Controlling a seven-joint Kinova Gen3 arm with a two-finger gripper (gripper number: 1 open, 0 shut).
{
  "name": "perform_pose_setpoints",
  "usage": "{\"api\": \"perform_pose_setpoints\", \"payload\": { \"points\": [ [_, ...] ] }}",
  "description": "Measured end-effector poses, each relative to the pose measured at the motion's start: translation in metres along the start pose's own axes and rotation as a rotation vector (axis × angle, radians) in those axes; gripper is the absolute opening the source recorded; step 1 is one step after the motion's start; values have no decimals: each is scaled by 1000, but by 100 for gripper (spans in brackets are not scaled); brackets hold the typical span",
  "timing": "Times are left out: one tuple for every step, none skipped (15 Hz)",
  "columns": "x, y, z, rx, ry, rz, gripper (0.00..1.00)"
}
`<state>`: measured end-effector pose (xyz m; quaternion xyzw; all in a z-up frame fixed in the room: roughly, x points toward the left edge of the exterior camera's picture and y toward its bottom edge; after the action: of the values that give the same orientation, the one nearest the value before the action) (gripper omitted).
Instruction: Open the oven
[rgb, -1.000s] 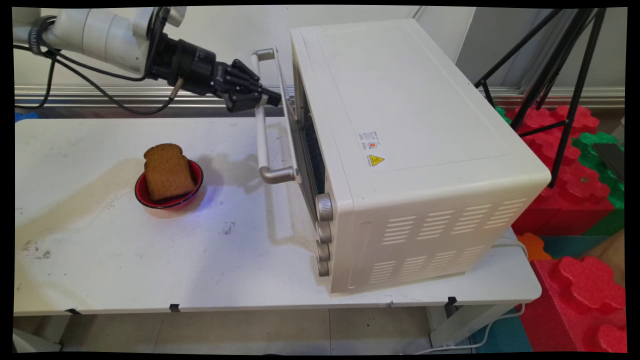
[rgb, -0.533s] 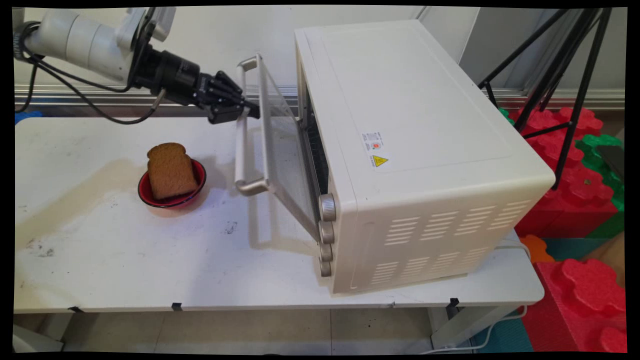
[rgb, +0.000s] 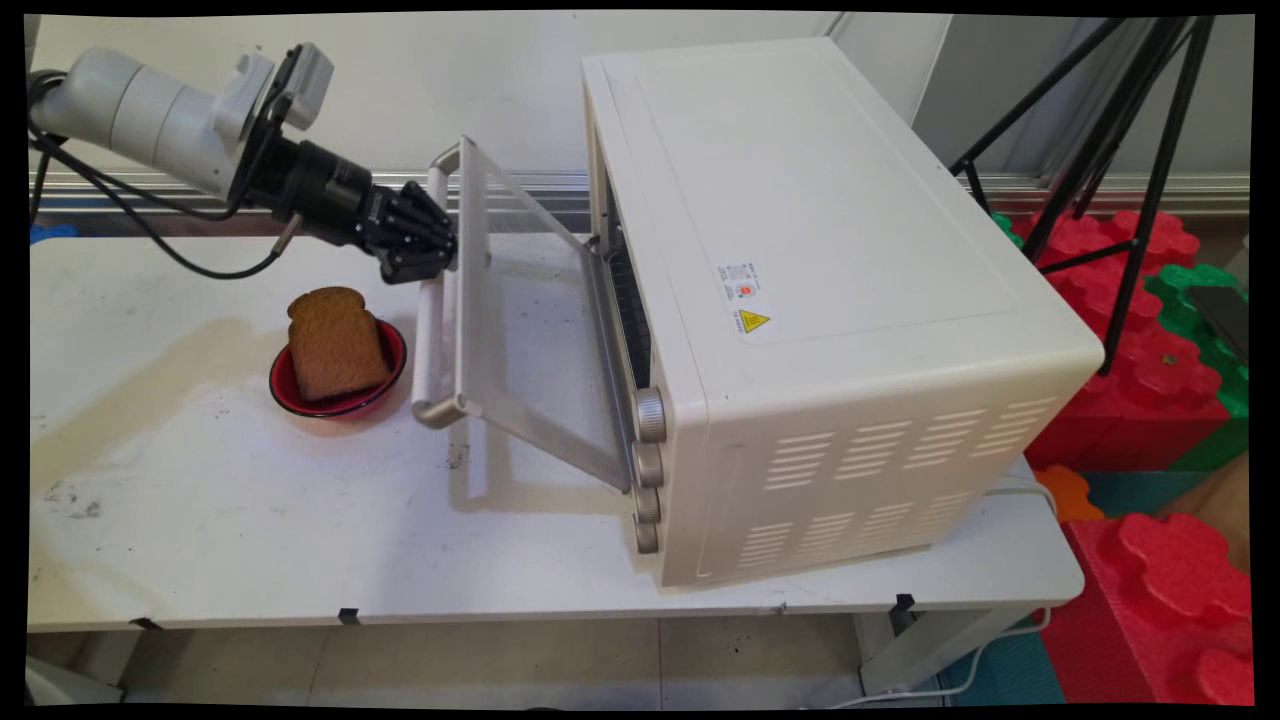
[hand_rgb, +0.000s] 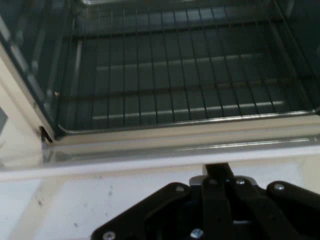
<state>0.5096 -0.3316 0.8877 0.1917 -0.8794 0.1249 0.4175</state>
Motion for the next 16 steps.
{"api": "perform_pose_setpoints", "payload": {
  "points": [
    [-5, 1, -1, -2, -9, 1, 0],
    [-10, 2, -3, -3, -17, 2, 0],
    [-11, -1, 0, -12, -23, 10, 0],
    [-16, 0, 0, -14, -32, 13, 0],
    [-20, 1, -1, -15, -39, 16, 0],
    [-25, 2, -3, -14, -46, 16, 0],
    [-29, 3, -4, -16, -54, 19, 0],
    [-33, 4, -4, -18, -62, 23, 0],
    [-37, 4, -4, -21, -70, 27, 0],
    [-42, 6, -6, -20, -78, 28, 0],
    [-47, 7, -6, -20, -87, 31, 0],
    [-52, 7, -7, -21, -94, 34, 0],
    [-55, 8, -7, -21, -98, 35, 0],
    [-59, 9, -7, -21, -105, 37, 0],
    [-63, 9, -8, -20, -111, 38, 0],
    [-67, 11, -8, -19, -117, 38, 0]
  ]
}}
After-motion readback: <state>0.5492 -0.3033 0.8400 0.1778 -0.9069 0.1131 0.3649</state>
